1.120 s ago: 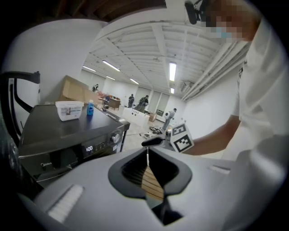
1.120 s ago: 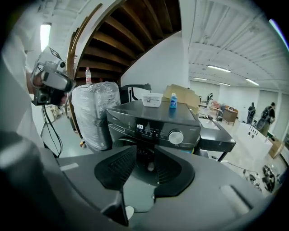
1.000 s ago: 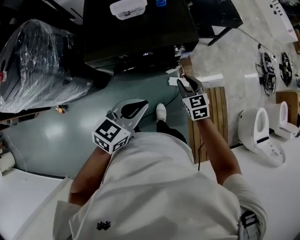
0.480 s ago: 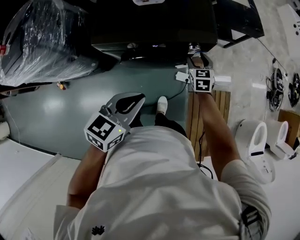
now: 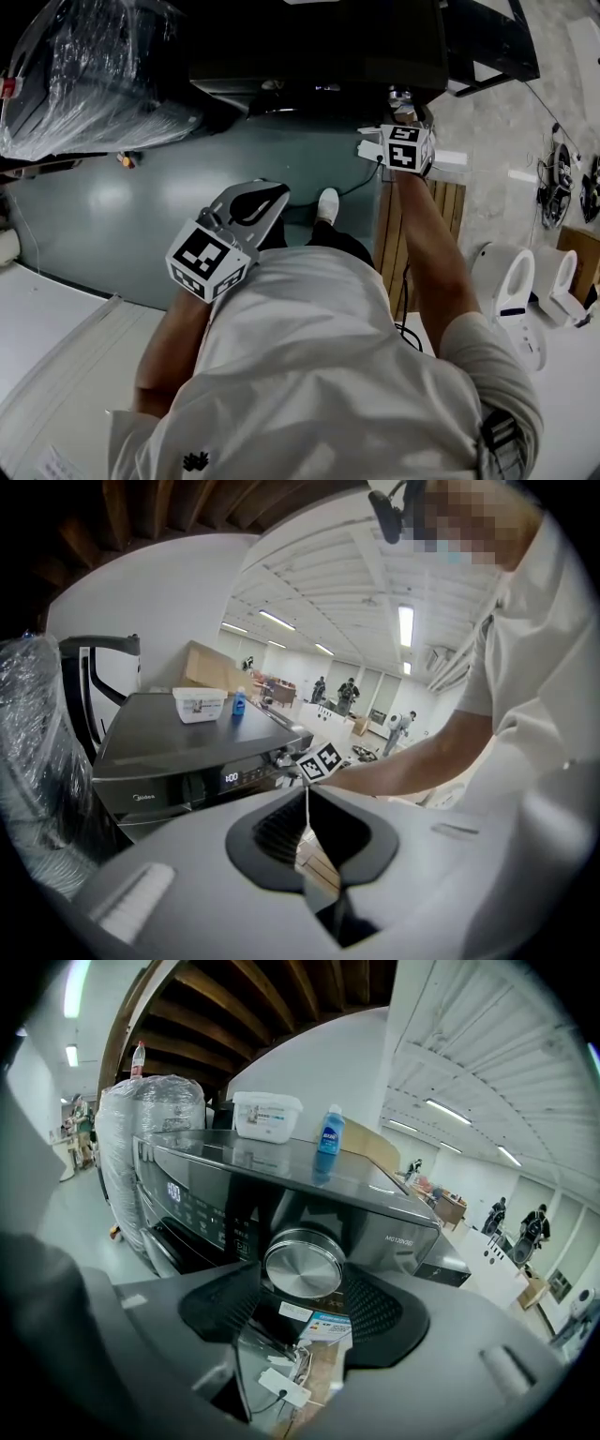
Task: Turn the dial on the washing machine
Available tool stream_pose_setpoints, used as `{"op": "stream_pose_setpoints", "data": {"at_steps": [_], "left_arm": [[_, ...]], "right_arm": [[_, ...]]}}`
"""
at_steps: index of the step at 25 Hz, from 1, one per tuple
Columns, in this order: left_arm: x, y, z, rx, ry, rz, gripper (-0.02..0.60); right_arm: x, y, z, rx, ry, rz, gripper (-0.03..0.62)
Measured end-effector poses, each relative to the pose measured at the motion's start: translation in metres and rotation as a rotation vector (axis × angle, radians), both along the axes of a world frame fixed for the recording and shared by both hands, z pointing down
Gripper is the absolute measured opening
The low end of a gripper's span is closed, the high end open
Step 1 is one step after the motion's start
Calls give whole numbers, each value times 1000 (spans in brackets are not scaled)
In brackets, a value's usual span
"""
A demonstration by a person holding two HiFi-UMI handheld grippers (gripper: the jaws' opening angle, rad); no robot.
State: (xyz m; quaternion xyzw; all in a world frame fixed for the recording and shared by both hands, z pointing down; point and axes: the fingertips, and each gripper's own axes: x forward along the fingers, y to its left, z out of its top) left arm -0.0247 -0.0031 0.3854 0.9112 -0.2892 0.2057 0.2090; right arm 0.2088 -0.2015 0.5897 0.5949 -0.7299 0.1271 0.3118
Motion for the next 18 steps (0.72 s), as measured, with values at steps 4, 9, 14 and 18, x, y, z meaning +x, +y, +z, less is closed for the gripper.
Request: {"op": "stream_pose_setpoints", "data": {"at_steps": [4, 9, 14, 18], "left_arm": [[-5, -1, -1, -1, -7, -8, 60], [-7, -2, 0, -4, -8, -10, 60], [-4, -5, -2, -1, -7, 3, 60], [-1, -8, -1, -1, -5, 10, 60]], "right_arm": [[2, -4, 0, 4, -28, 14, 247], [4, -4, -10, -1, -117, 65, 247], [6, -4, -11, -10, -260, 116, 248], [7, -4, -11, -6, -336, 126, 248]]}}
